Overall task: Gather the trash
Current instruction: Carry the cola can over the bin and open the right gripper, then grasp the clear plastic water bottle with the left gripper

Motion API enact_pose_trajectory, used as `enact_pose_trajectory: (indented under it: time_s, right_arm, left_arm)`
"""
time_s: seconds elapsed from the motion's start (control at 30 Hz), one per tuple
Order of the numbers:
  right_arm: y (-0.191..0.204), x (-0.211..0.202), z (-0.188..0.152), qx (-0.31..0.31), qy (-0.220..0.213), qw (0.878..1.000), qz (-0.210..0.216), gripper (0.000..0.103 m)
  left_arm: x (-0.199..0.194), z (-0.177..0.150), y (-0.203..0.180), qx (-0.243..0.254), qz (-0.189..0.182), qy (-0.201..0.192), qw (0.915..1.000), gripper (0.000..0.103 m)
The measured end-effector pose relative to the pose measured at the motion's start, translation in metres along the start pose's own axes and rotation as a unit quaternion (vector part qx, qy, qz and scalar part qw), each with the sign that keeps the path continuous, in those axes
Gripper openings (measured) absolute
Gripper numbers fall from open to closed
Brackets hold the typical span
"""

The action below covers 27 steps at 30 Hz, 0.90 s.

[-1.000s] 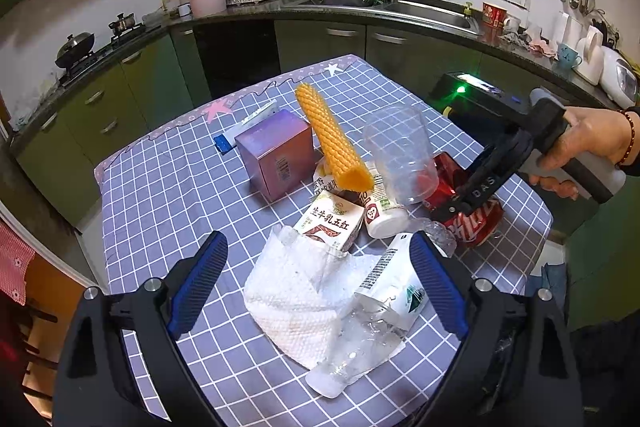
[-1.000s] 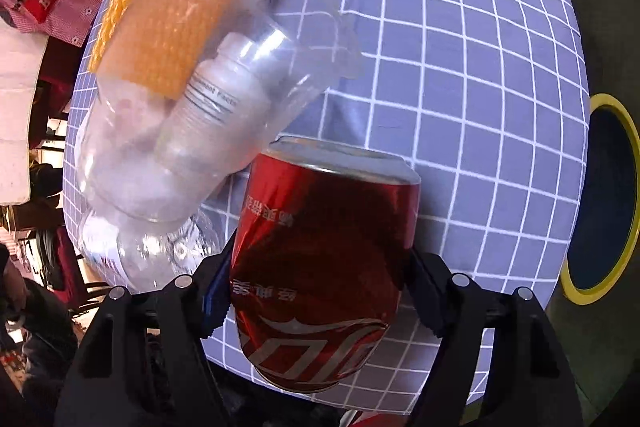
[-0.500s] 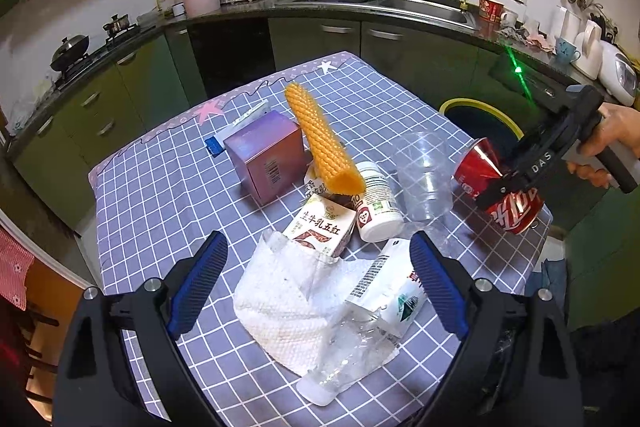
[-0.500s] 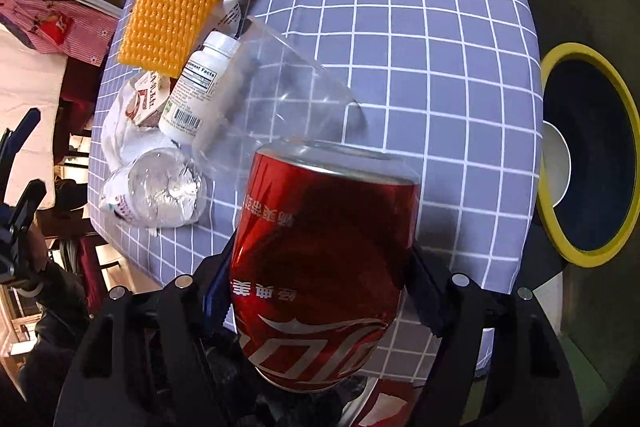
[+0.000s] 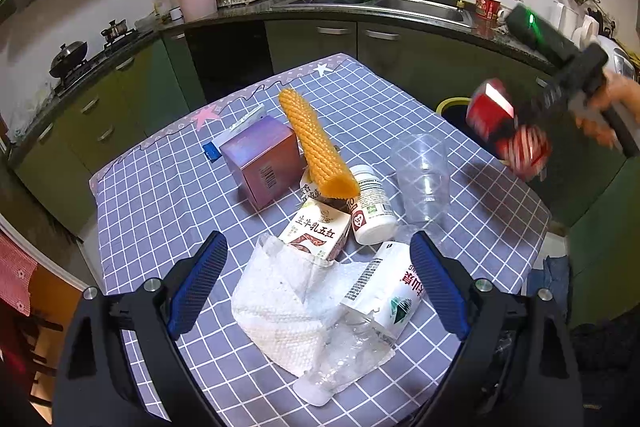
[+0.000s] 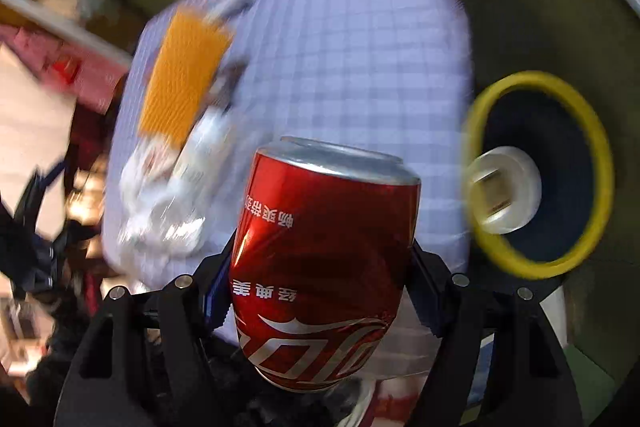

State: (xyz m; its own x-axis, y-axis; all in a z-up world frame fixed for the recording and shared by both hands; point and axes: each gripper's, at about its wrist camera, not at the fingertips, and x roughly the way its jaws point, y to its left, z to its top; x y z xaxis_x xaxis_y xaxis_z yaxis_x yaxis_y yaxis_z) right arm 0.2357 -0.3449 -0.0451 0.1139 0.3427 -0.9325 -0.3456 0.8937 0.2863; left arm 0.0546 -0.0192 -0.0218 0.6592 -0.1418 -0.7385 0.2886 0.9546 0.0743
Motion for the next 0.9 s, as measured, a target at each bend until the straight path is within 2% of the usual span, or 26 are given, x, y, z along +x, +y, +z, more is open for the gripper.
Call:
enact_pose_trajectory:
  time_s: [0.07, 0.17, 0.27, 0.43, 0.6, 0.63, 0.73, 0.9]
  right_arm:
    - [-0.029, -0.013, 0.011, 0.031, -0.033, 0.998, -0.038, 0.073]
    - [-0.088, -0.011, 0.027, 0.079, -0.054, 0.99, -0.102, 0.073]
    - [-0.15, 0.02, 0.038, 0.126, -0.036, 0.981, -0.142, 0.073]
    - [-0.211, 0.084, 0.043, 0.165, 0.007, 0.972, -0.167, 0.073]
    - [-0.236, 0.111, 0.048, 0.182, 0.027, 0.97, -0.156, 0.074]
    - [-0.237, 0.109, 0.049, 0.178, 0.024, 0.97, -0.162, 0.08]
    - [-0.236, 0.094, 0.046, 0.172, 0.007, 0.972, -0.161, 0.082]
    - [-0.225, 0.06, 0.033, 0.159, -0.023, 0.978, -0.131, 0.082]
  left_arm:
    - [0.001, 0.0, 0.0, -0.002, -0.002, -0.001, 1.0, 0.088]
    - [0.003, 0.002, -0.001, -0.002, -0.003, 0.001, 1.0, 0.088]
    - [0.003, 0.003, -0.005, 0.004, 0.0, 0.003, 1.0, 0.088]
    - [0.003, 0.006, -0.006, 0.003, 0.008, 0.011, 0.9999, 0.089]
    - [0.006, 0.008, -0.008, 0.002, 0.012, 0.023, 0.9997, 0.09]
    - [0.007, 0.009, -0.01, 0.004, 0.01, 0.025, 0.9996, 0.09]
    - [0.01, 0.01, -0.015, 0.014, 0.003, 0.027, 0.9995, 0.091]
    - [0.017, 0.009, -0.026, 0.038, -0.018, 0.029, 0.9987, 0.091]
